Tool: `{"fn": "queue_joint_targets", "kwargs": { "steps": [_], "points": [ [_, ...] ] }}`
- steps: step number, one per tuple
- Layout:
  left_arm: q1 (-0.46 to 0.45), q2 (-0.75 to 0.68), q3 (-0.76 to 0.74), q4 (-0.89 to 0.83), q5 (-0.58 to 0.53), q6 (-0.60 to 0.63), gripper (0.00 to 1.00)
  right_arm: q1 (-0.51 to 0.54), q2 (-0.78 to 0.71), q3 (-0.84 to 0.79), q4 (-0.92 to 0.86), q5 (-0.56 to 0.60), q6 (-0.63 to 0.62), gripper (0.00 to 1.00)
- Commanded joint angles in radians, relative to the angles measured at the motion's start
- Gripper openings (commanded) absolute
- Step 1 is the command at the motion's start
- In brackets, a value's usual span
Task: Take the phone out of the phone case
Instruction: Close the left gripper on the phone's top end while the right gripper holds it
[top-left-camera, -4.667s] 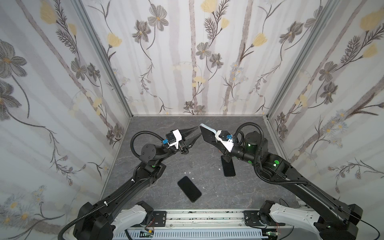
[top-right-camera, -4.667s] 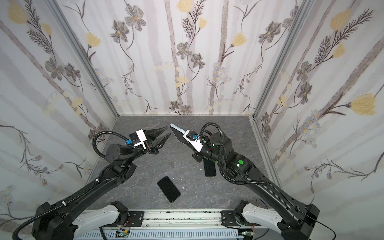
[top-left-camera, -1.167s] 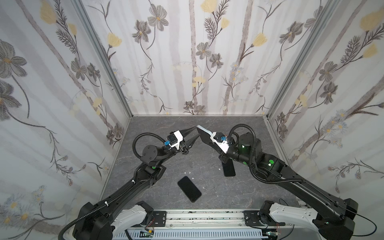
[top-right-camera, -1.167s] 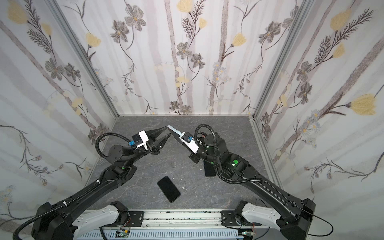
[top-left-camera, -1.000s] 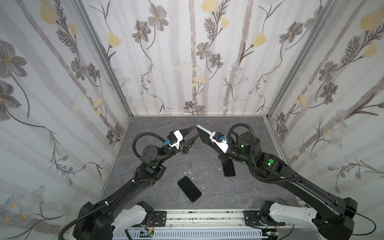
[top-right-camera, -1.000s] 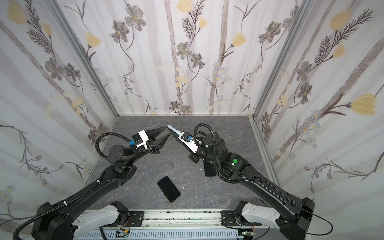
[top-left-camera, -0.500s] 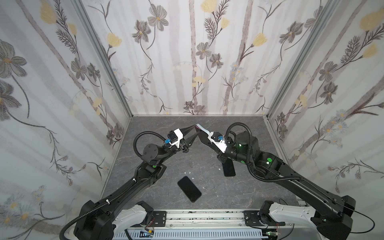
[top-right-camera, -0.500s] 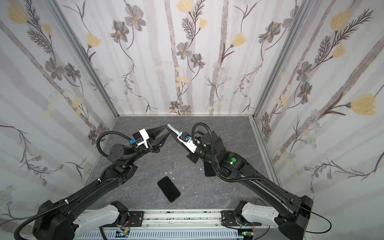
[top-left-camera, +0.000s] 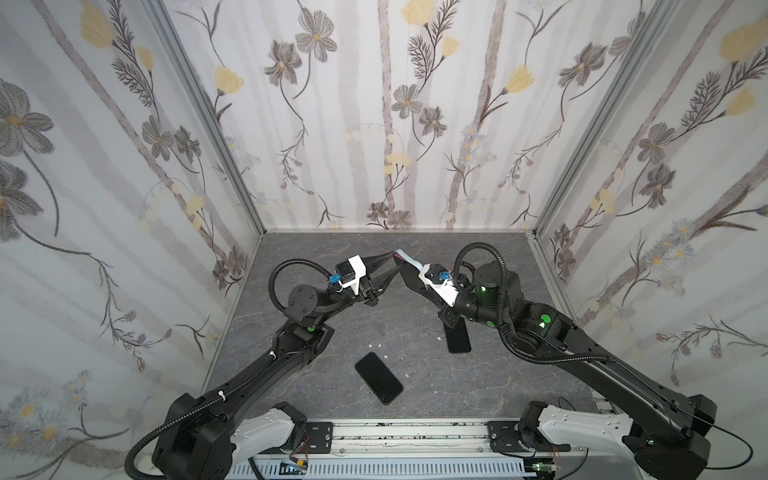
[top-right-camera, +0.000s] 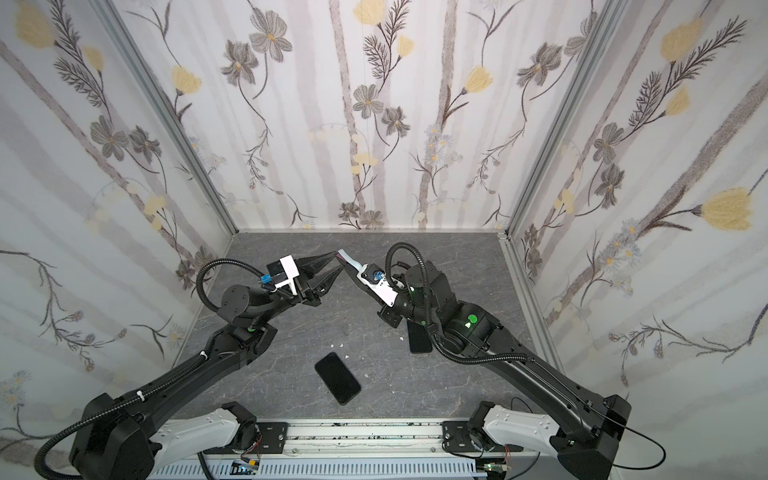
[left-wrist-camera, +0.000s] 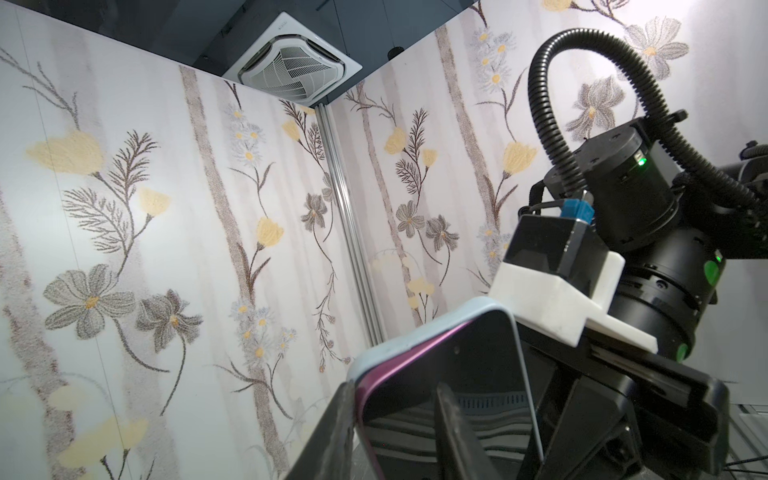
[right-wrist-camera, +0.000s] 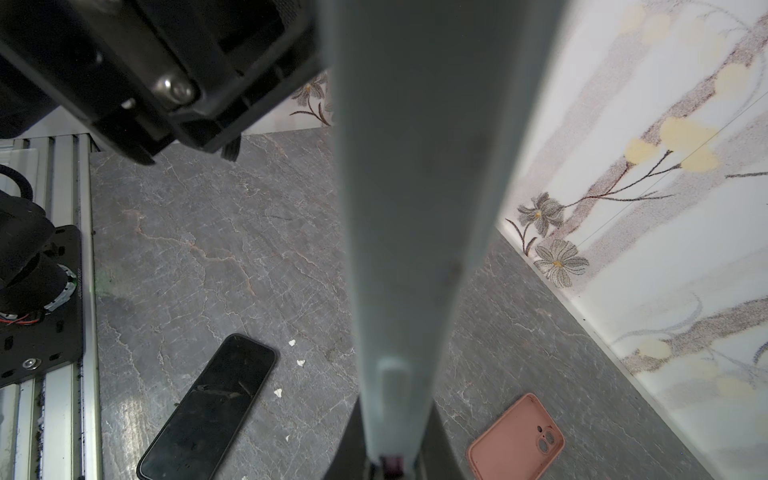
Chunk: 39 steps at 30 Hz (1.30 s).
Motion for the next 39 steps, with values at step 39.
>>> {"fn": "queue_joint_targets", "kwargs": {
  "steps": [39],
  "points": [
    [-0.060, -0.015, 0.128, -0.091, 0.540, -0.154, 0.32, -0.118, -0.153, -0.066, 0.458, -0.447, 0.093, 0.00]
  ]
}}
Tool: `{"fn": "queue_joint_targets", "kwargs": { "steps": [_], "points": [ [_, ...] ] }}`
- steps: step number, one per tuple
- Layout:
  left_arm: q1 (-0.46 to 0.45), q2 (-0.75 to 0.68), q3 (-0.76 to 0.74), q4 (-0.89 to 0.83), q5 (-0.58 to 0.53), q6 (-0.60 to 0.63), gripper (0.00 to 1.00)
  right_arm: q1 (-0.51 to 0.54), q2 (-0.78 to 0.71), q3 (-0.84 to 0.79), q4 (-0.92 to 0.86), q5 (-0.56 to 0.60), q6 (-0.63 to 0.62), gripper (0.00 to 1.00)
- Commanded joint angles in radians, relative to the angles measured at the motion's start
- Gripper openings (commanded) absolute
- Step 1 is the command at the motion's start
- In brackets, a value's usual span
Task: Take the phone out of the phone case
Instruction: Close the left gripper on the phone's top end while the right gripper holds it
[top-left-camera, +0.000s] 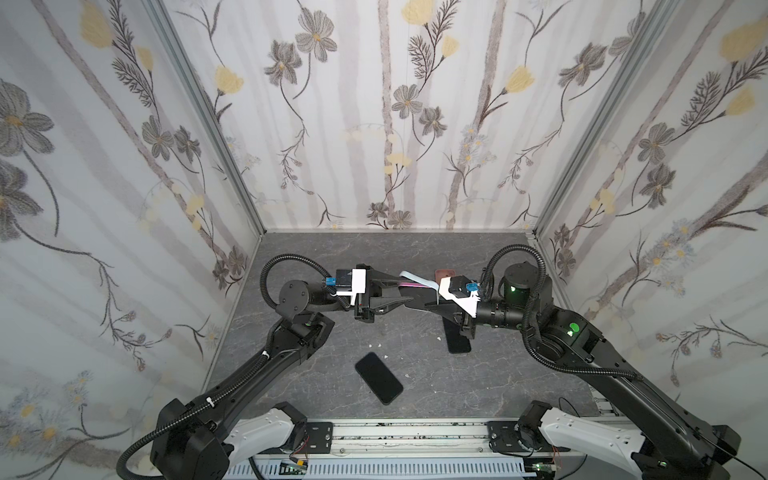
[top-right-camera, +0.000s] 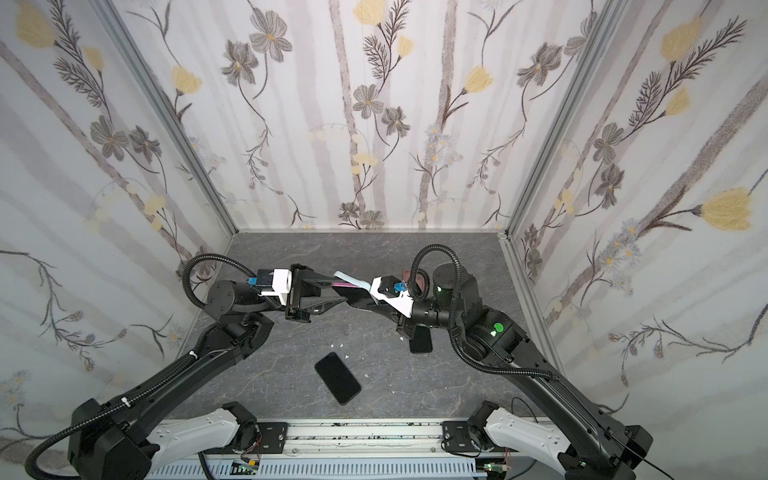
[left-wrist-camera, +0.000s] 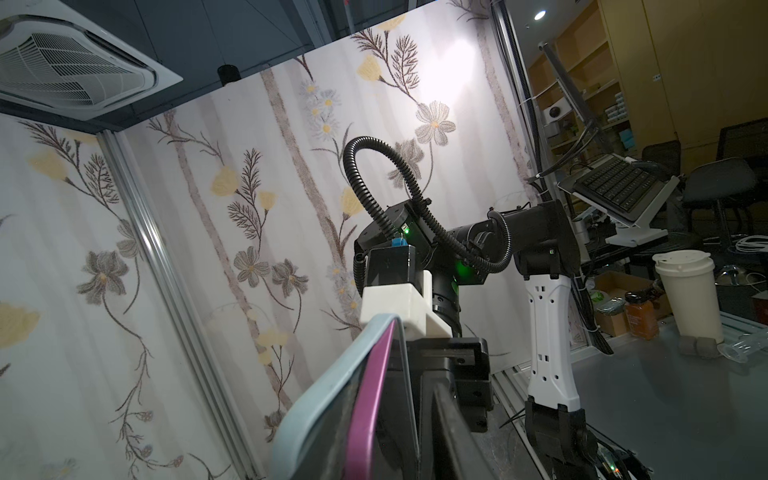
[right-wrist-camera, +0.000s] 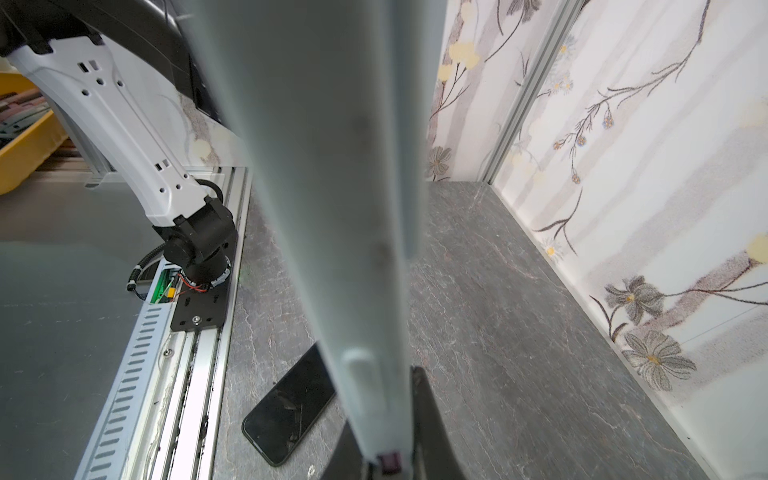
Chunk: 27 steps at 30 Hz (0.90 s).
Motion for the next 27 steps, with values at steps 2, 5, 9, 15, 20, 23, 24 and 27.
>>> {"fn": "queue_joint_targets", "kwargs": {
  "steps": [2, 5, 9, 15, 20, 23, 24, 27],
  "points": [
    [-0.018, 0.002, -0.027, -0.078, 0.033, 0.044, 0.33, -0.003, -0.025, -0.038, 0.502, -0.002, 0.172, 0.00],
    [-0.024, 0.010, -0.035, -0.077, -0.046, 0.048, 0.34, -0.003, -0.033, -0.073, 0.592, 0.004, 0.220, 0.00],
    [-0.046, 0.031, -0.025, -0.078, -0.072, 0.039, 0.35, -0.003, -0.033, -0.094, 0.673, -0.004, 0.266, 0.00],
    [-0.061, 0.048, -0.027, -0.074, -0.041, 0.039, 0.31, -0.003, -0.030, -0.088, 0.693, -0.009, 0.276, 0.00],
    [-0.056, 0.032, -0.042, -0.074, -0.041, 0.059, 0.24, -0.009, -0.020, -0.064, 0.584, 0.011, 0.214, 0.00],
    [-0.044, 0.028, -0.037, -0.075, -0.039, 0.061, 0.12, -0.011, -0.003, -0.031, 0.476, 0.012, 0.164, 0.00],
    [-0.040, 0.026, -0.037, -0.074, -0.038, 0.062, 0.07, -0.012, 0.004, -0.020, 0.440, 0.006, 0.148, 0.00],
    [-0.027, 0.021, -0.037, -0.074, -0.032, 0.067, 0.00, -0.014, 0.021, 0.002, 0.365, -0.009, 0.120, 0.00]
  ]
}}
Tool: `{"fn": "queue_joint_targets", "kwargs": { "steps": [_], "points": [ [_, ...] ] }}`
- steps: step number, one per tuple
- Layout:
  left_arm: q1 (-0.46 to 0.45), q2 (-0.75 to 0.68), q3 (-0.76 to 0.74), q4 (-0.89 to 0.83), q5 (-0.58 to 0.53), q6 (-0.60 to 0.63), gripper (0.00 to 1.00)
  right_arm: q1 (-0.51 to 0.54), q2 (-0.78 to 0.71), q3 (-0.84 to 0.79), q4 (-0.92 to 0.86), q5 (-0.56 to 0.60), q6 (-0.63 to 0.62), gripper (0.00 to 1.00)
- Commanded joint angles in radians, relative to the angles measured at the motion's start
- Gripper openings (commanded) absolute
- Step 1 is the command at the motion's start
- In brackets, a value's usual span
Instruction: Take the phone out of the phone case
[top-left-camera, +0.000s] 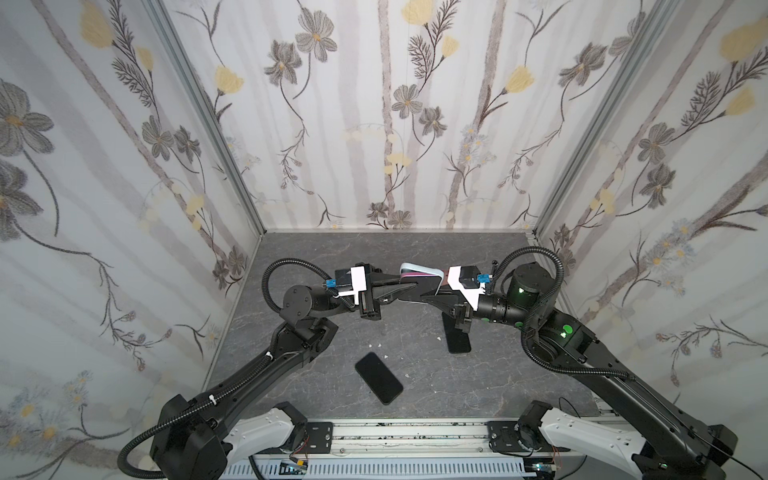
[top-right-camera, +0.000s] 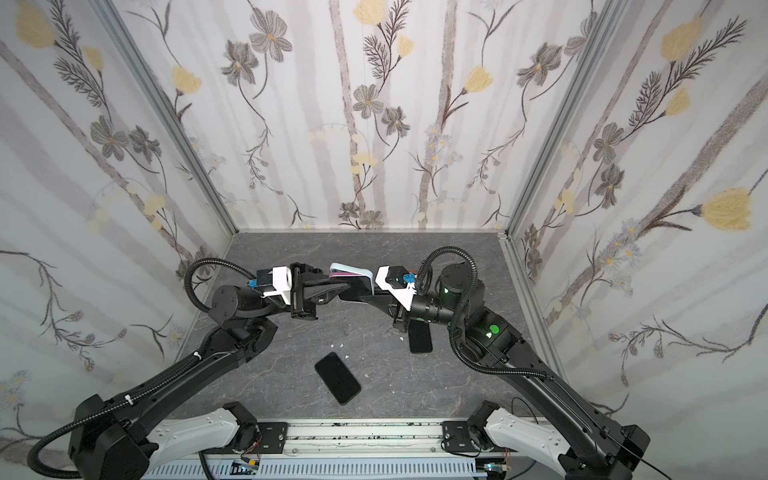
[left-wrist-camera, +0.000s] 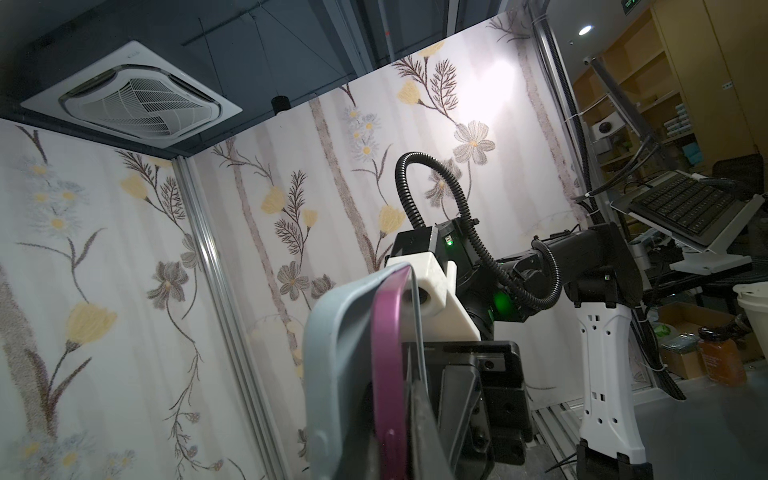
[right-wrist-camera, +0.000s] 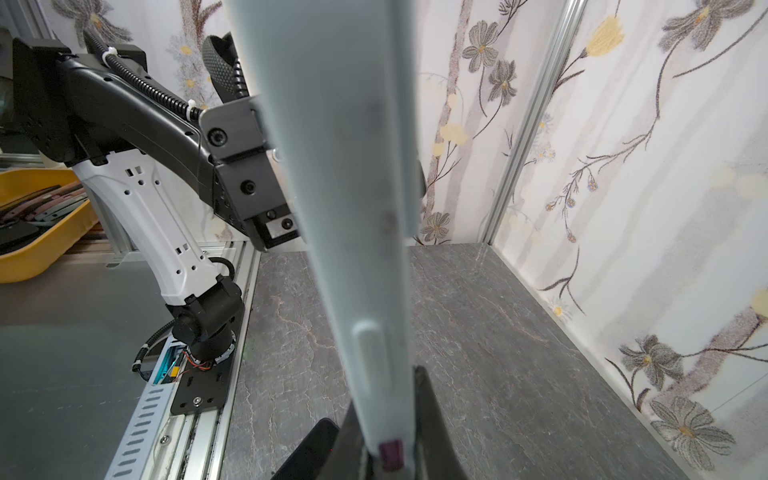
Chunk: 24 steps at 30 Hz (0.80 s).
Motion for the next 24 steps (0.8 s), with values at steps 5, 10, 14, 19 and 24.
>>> {"fn": "queue_joint_targets", "kwargs": {
  "steps": [5, 10, 14, 19, 24],
  "points": [
    [0.022, -0.003, -0.014, -0.118, 0.121, 0.040, 0.00, -0.006, 0.024, 0.040, 0.089, 0.068, 0.002, 0.17],
    [0.062, -0.030, -0.043, -0.124, 0.105, 0.062, 0.00, -0.061, -0.013, -0.001, 0.031, 0.146, -0.001, 0.56],
    [0.121, -0.053, -0.065, -0.181, 0.069, 0.122, 0.00, -0.107, -0.091, -0.033, 0.021, 0.206, 0.001, 0.66],
    [0.129, -0.036, -0.013, -0.462, 0.023, 0.335, 0.00, -0.114, -0.093, 0.028, -0.037, 0.249, 0.015, 0.68],
    [0.093, -0.027, 0.050, -0.743, -0.068, 0.592, 0.00, -0.114, 0.023, 0.187, -0.239, 0.159, 0.002, 0.67]
  ]
}}
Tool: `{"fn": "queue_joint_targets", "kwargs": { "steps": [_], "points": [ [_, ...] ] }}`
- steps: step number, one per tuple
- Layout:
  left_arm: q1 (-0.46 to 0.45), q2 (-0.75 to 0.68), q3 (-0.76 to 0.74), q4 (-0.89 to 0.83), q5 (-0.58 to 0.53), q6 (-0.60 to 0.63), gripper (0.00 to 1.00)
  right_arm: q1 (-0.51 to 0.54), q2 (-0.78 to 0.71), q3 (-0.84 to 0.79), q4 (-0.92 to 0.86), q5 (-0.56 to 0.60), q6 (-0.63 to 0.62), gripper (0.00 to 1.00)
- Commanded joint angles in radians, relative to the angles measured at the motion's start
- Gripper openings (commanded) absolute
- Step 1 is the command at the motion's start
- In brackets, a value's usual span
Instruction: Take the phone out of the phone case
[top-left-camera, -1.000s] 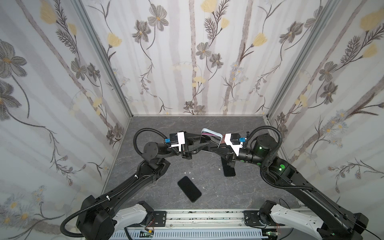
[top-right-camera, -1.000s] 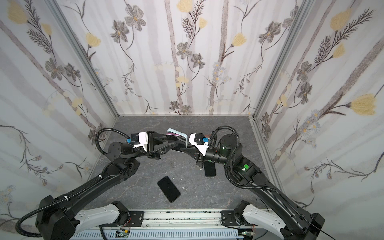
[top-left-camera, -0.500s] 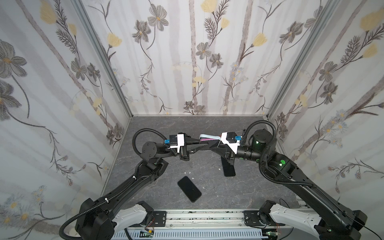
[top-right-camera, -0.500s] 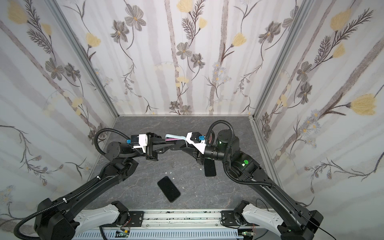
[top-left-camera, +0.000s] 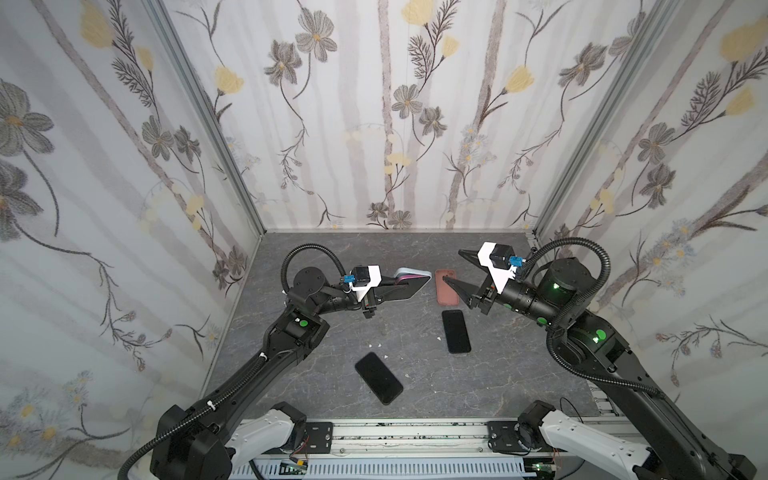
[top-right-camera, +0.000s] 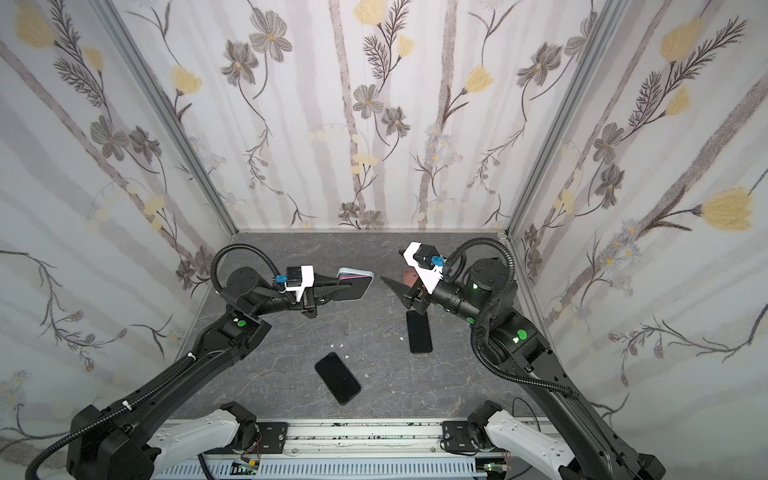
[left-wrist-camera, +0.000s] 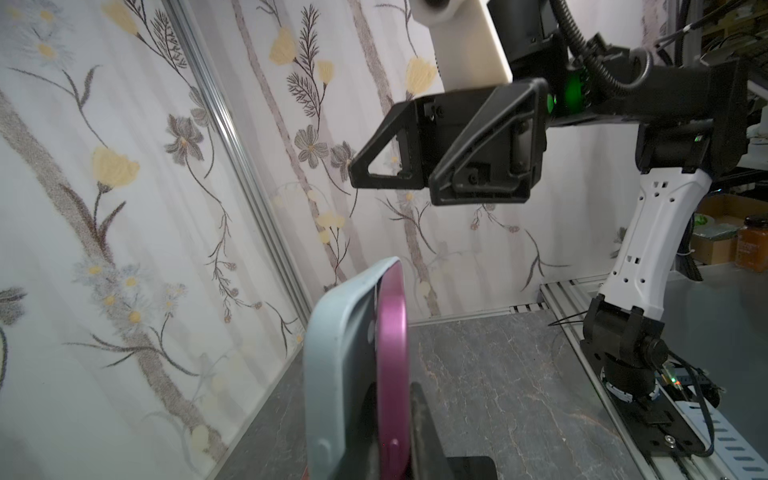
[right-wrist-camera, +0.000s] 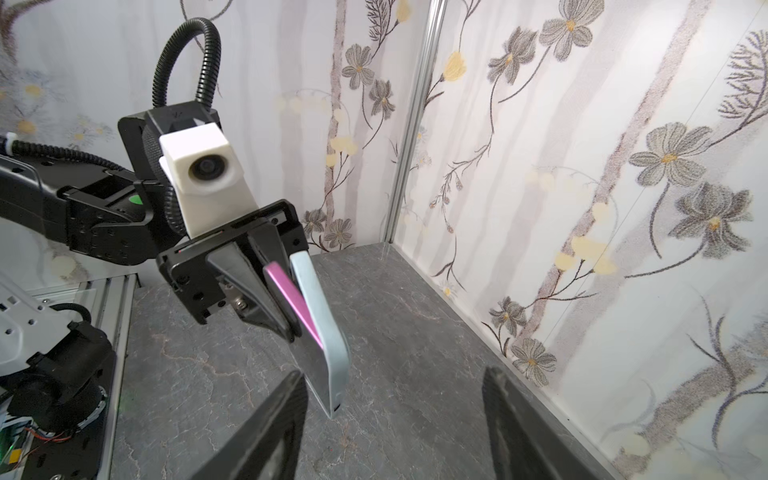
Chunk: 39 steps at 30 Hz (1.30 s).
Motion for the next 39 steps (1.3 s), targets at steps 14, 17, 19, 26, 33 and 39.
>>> {"fn": "queue_joint_targets", "kwargs": {
  "steps": [14, 17, 19, 26, 33, 39],
  "points": [
    [-0.115, 0.003, 0.043, -0.330, -0.169, 0.402, 0.00, 0.031, 0.230, 0.286, -0.400, -0.207, -0.066, 0.63],
    [-0.120, 0.010, 0.045, -0.335, -0.168, 0.414, 0.00, 0.044, 0.257, 0.299, -0.416, -0.182, -0.075, 0.60],
    [-0.125, 0.014, 0.045, -0.336, -0.174, 0.422, 0.00, 0.049, 0.276, 0.310, -0.433, -0.183, -0.081, 0.59],
    [-0.132, 0.019, 0.054, -0.342, -0.190, 0.422, 0.00, 0.061, 0.330, 0.345, -0.493, -0.179, -0.099, 0.58],
    [-0.138, 0.025, 0.060, -0.343, -0.190, 0.424, 0.00, 0.061, 0.354, 0.347, -0.522, -0.164, -0.116, 0.55],
    [-0.143, 0.030, 0.064, -0.345, -0.192, 0.427, 0.00, 0.061, 0.361, 0.345, -0.522, -0.077, -0.106, 0.53]
  ]
}}
